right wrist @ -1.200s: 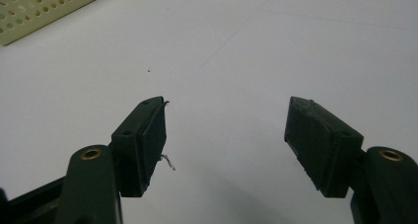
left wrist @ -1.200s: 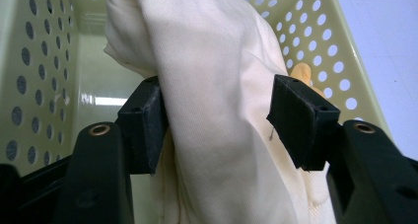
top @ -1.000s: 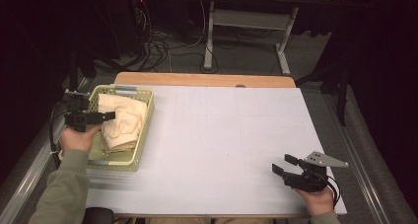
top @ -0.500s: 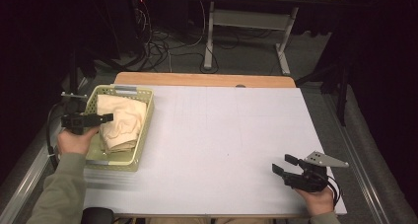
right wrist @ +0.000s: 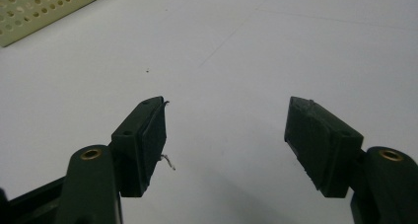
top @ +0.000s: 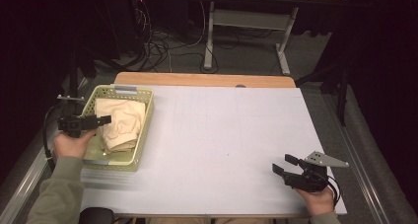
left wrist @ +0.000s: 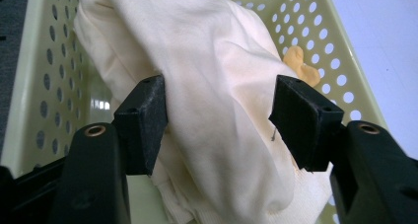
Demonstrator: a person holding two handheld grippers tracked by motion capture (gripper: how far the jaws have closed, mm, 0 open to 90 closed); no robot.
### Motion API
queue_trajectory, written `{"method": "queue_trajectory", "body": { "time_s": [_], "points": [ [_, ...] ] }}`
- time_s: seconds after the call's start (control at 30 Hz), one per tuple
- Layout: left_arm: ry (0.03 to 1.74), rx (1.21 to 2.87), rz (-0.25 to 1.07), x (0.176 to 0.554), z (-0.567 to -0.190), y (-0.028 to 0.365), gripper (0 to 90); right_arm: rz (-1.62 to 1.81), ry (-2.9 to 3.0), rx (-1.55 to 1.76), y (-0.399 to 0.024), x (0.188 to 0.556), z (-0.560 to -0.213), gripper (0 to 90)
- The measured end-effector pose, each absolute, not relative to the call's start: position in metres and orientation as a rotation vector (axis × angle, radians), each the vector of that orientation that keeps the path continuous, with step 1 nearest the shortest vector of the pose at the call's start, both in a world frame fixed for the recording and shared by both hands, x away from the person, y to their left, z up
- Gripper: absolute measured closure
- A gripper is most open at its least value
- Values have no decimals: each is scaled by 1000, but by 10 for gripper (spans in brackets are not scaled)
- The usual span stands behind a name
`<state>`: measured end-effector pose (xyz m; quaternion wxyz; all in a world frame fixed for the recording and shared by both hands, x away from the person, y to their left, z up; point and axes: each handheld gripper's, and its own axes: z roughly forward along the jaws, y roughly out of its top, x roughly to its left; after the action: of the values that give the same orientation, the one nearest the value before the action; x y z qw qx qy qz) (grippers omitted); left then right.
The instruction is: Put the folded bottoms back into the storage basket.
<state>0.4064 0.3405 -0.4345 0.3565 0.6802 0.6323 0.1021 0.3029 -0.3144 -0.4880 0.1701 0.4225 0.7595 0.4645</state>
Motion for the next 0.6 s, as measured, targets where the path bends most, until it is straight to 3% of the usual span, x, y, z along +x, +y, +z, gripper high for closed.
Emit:
{"method": "queue_trajectory", "body": {
  "time_s": [0.6],
  "points": [
    [1611, 1735, 286, 392, -430, 345, 374, 1320, 2153, 1205, -315, 303, -488, 325]
  ]
}}
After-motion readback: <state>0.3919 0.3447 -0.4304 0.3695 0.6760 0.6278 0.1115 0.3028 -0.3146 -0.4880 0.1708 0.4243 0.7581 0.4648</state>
